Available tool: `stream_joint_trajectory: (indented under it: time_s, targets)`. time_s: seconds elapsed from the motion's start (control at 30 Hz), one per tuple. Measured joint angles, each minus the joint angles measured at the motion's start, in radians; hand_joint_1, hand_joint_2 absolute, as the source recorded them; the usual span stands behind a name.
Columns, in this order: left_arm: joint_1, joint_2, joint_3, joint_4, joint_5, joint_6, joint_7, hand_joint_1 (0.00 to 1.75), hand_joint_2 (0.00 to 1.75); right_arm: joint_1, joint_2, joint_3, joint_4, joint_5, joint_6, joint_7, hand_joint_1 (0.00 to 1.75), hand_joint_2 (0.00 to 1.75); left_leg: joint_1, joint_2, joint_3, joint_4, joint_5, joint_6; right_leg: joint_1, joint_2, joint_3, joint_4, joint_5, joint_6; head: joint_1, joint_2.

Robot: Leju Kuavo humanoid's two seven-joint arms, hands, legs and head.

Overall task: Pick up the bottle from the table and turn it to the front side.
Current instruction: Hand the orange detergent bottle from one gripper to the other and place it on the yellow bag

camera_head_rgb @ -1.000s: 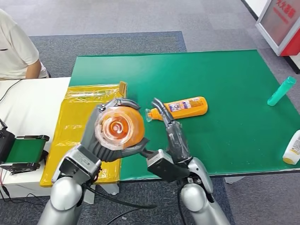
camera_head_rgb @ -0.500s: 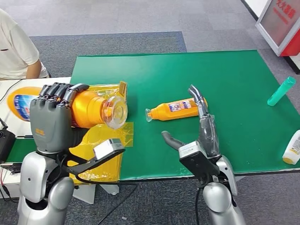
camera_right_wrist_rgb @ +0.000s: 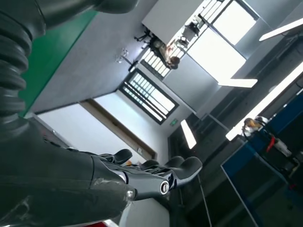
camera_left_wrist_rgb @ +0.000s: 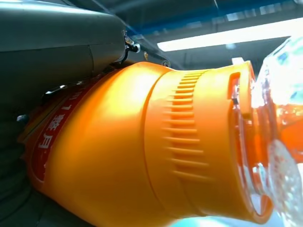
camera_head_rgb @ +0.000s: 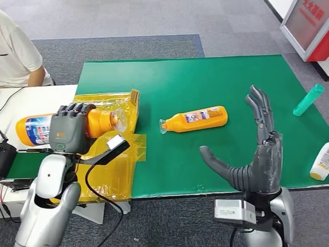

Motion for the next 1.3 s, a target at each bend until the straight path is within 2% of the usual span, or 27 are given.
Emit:
stream_joint_trajectory:
  time_s: [0.33, 0.67, 0.83, 1.1, 1.3]
  targets:
    - [-0.069, -0.054, 0.013, 0.228, 0.0, -0.065, -0.018, 1.75, 1.75, 0.038, -0.024, 0.0, -0.058, 0.057, -0.006, -0.006, 0.0, 1.75, 0.0, 0.0, 0.0, 0.0, 0.0, 0.0, 0.0, 0.0, 0.0, 0.0, 0.0, 0.0, 0.0, 0.0]
    - [-0.143, -0.116, -0.029, 0.376, 0.0, -0.106, 0.017, 1.75, 1.75, 0.059, -0.03, -0.018, -0.064, 0.018, 0.007, -0.018, 0.0, 1.75, 0.0, 0.0, 0.0, 0.0, 0.0, 0.0, 0.0, 0.0, 0.0, 0.0, 0.0, 0.0, 0.0, 0.0]
    - [-0.157, -0.117, -0.019, 0.451, 0.0, -0.103, 0.034, 1.75, 1.75, 0.07, -0.03, -0.034, -0.074, 0.014, 0.01, -0.027, 0.0, 1.75, 0.0, 0.0, 0.0, 0.0, 0.0, 0.0, 0.0, 0.0, 0.0, 0.0, 0.0, 0.0, 0.0, 0.0]
    - [-0.169, -0.112, 0.07, 0.575, 0.0, -0.064, 0.037, 1.75, 1.75, 0.087, -0.03, -0.039, -0.1, 0.041, 0.02, -0.023, 0.0, 1.75, 0.0, 0.0, 0.0, 0.0, 0.0, 0.0, 0.0, 0.0, 0.0, 0.0, 0.0, 0.0, 0.0, 0.0]
    - [-0.174, -0.102, 0.093, 0.623, 0.0, -0.048, 0.066, 1.75, 1.75, 0.114, -0.03, -0.048, -0.116, 0.053, 0.018, -0.008, 0.0, 1.75, 0.0, 0.0, 0.0, 0.0, 0.0, 0.0, 0.0, 0.0, 0.0, 0.0, 0.0, 0.0, 0.0, 0.0]
